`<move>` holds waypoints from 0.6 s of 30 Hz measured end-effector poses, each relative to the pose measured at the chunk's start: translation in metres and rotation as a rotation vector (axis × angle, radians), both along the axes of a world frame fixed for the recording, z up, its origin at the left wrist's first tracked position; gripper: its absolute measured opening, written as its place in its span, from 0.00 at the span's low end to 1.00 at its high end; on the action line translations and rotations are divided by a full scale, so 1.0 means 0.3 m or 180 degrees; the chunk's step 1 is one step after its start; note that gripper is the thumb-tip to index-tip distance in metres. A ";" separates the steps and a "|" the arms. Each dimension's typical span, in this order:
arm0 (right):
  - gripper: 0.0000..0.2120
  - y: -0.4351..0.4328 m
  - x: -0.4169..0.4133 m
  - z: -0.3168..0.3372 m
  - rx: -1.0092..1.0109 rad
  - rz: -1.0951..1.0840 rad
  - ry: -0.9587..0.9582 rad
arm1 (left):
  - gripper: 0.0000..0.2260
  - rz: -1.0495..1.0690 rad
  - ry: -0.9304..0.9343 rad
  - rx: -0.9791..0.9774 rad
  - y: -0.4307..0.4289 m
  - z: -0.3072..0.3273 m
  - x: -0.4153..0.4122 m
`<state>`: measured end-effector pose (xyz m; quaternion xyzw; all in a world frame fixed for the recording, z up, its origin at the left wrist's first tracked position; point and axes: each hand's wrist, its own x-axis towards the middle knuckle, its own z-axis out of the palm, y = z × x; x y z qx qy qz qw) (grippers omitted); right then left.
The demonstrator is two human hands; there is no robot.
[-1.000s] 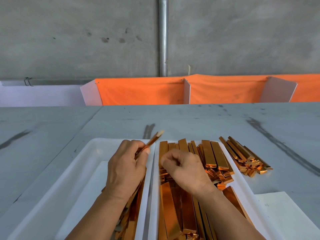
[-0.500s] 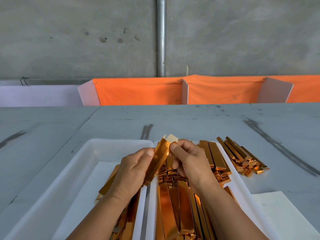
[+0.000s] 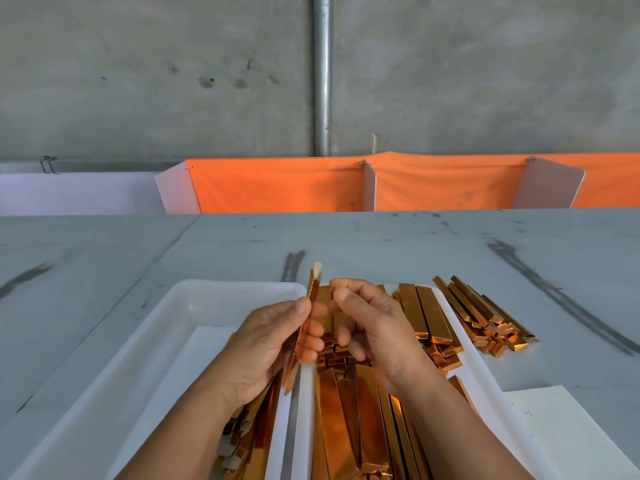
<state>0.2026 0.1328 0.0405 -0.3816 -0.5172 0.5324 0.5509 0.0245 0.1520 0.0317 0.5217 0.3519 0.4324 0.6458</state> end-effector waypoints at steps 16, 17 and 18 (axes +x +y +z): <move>0.07 0.011 -0.001 -0.015 0.0011 -0.0212 -0.0161 | 0.12 0.0787 0.1628 0.1531 -0.015 -0.037 0.019; 0.06 0.010 -0.002 -0.015 0.0010 -0.0218 -0.0152 | 0.12 0.0825 0.1649 0.1546 -0.016 -0.037 0.019; 0.06 0.010 -0.003 -0.014 0.0013 -0.0228 -0.0136 | 0.12 0.0860 0.1646 0.1560 -0.016 -0.037 0.018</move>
